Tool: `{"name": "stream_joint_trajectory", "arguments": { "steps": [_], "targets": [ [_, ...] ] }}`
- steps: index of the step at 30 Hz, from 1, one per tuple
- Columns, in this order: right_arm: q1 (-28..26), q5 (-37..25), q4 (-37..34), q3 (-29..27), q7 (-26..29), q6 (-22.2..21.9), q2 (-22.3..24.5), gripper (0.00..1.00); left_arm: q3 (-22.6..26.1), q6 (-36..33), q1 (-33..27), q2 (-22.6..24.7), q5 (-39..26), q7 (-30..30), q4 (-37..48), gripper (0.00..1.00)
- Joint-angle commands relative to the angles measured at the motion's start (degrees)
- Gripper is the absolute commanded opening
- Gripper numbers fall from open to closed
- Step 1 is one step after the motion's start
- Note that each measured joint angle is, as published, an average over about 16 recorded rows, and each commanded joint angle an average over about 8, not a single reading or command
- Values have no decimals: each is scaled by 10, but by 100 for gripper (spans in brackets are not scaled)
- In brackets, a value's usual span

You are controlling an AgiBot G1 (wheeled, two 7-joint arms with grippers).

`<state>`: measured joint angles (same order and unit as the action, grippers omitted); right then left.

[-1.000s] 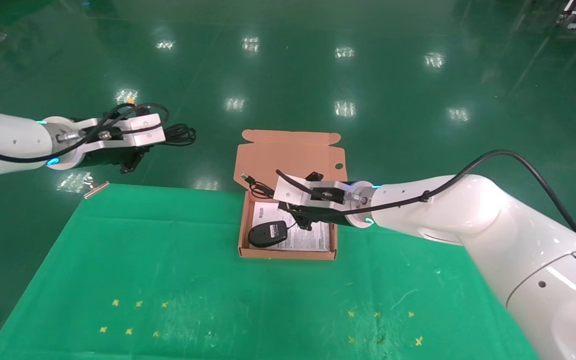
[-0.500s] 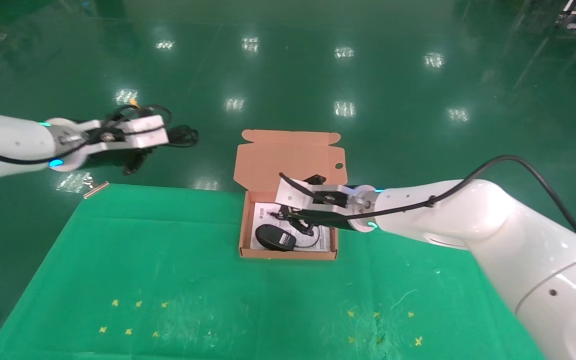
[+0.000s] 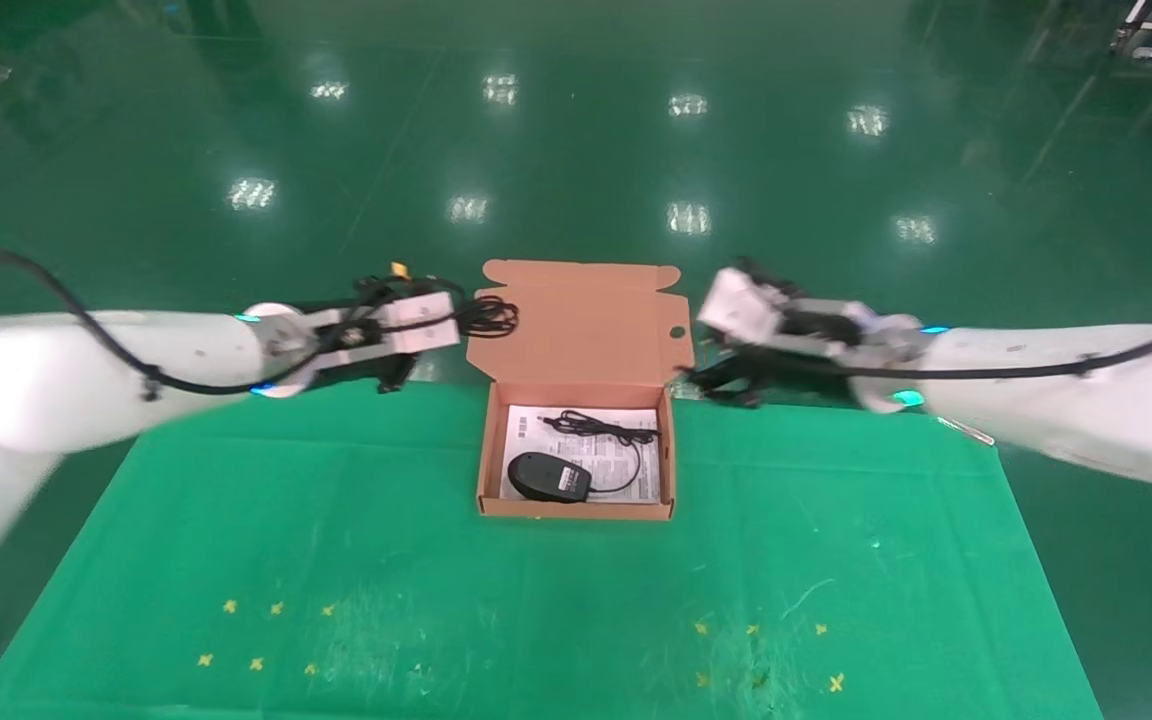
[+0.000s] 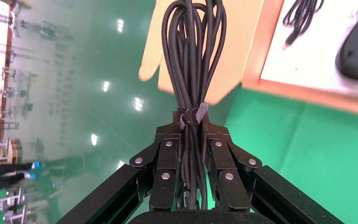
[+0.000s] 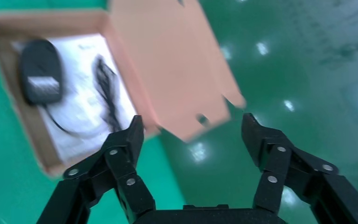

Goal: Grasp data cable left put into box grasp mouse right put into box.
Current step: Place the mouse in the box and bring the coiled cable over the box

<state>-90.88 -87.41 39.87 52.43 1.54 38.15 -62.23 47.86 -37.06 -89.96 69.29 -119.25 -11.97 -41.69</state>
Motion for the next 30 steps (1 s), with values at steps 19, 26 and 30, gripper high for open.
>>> {"name": "stream_joint_trajectory", "arguments": {
  "steps": [19, 26, 30],
  "targets": [
    [4, -32, 161, -11, 125, -1, 189, 100, 48, 78, 42, 92, 224, 257, 100, 0],
    [10, -46, 197, -9, 160, -4, 212, 100, 94, 71, 49, 92, 291, 302, 97, 2],
    [11, -53, 205, -7, 171, -6, 215, 100, 113, 72, 47, 92, 313, 309, 104, 46]
  ]
}}
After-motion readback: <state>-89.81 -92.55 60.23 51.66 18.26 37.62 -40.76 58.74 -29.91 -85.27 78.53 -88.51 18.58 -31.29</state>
